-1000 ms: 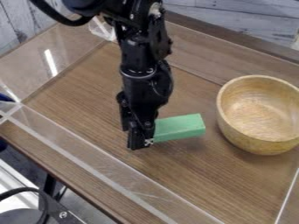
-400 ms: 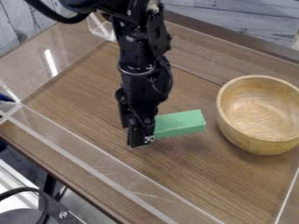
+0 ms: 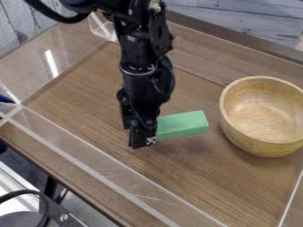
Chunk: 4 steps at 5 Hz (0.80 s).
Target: Put the green block in the brown bowl
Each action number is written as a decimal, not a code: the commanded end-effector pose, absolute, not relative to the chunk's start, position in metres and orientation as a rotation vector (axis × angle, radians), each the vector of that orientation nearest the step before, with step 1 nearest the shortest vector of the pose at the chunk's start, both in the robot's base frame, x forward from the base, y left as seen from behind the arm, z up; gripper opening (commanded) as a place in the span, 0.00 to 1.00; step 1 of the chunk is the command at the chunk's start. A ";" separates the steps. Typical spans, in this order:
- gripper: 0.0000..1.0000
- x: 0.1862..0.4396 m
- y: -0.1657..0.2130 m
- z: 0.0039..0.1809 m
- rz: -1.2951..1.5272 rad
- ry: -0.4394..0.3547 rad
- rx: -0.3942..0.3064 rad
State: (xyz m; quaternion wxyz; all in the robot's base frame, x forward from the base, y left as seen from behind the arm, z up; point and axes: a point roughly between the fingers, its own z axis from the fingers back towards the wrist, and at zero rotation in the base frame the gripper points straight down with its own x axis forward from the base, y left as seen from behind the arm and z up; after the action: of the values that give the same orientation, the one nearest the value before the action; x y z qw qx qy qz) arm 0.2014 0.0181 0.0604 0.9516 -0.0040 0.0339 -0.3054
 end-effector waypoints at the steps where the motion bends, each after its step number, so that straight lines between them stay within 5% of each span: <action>1: 0.00 0.213 0.020 0.074 -0.619 0.003 0.019; 4: 0.00 0.216 0.017 0.079 -0.608 -0.011 0.026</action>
State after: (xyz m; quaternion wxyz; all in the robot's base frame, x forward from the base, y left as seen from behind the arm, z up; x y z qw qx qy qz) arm 0.2013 0.0162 0.0617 0.9542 -0.0028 0.0326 -0.2973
